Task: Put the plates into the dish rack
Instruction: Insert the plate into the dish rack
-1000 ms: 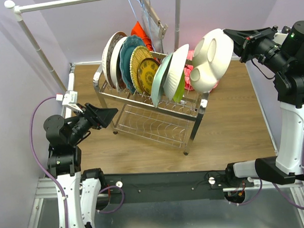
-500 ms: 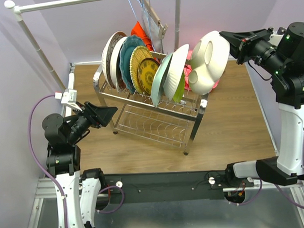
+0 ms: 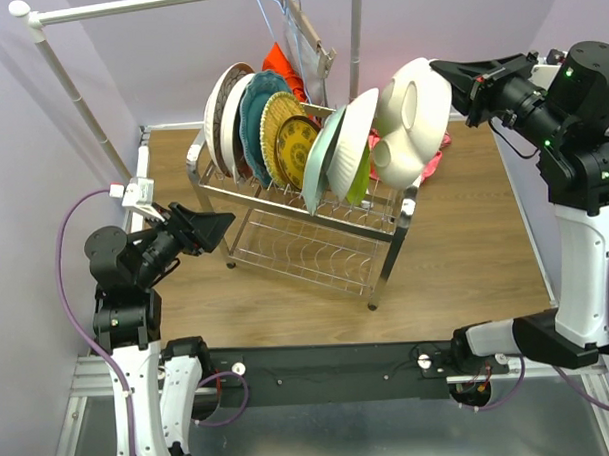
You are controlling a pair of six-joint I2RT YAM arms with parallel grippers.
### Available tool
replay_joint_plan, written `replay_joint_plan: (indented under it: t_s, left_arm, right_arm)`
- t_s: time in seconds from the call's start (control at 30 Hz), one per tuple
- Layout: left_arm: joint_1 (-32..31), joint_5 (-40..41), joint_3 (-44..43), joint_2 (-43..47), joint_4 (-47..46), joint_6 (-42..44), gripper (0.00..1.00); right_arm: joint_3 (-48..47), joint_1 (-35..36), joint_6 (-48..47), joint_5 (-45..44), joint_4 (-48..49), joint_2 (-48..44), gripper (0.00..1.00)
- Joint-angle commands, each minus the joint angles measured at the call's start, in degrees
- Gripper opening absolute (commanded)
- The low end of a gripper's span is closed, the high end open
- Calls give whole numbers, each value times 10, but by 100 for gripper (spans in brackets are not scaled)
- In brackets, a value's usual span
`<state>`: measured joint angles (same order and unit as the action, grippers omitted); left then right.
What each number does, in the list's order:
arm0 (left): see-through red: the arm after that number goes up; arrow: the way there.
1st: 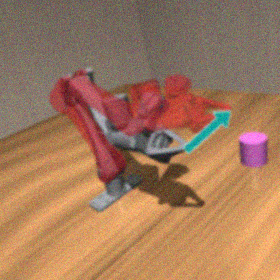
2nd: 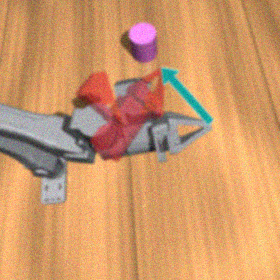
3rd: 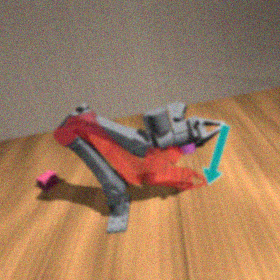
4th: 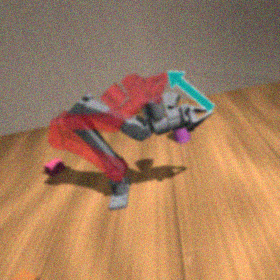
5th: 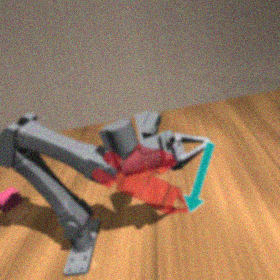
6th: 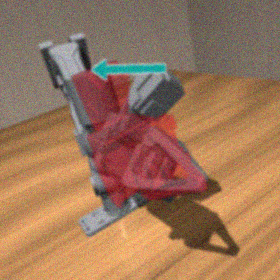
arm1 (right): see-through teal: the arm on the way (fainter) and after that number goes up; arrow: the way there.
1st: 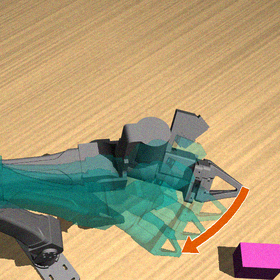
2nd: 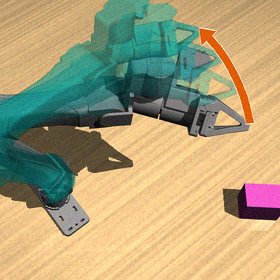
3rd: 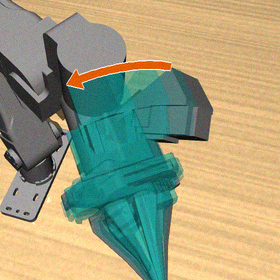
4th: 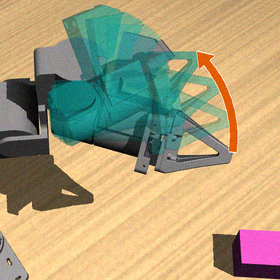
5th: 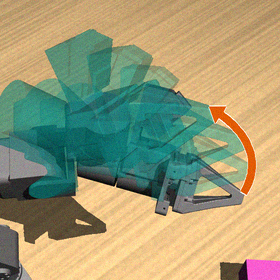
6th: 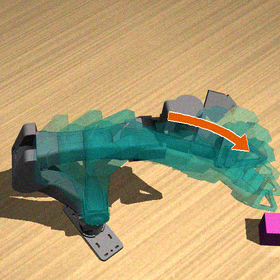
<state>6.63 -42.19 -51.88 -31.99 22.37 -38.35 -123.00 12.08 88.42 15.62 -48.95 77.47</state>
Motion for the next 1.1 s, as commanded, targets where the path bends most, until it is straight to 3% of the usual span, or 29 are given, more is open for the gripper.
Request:
replay_joint_plan:
  t_s: [0.0, 1.07]
  left_arm:
    - [-3, 5, 1, -4, -9, 9, 71]
    - [-2, -4, 13, -13, -26, 9, 70]
  right_arm:
    - [-41, 10, 40, -8, 119, 16, 1]
    - [-62, 10, -20, -58, 120, -11, 1]
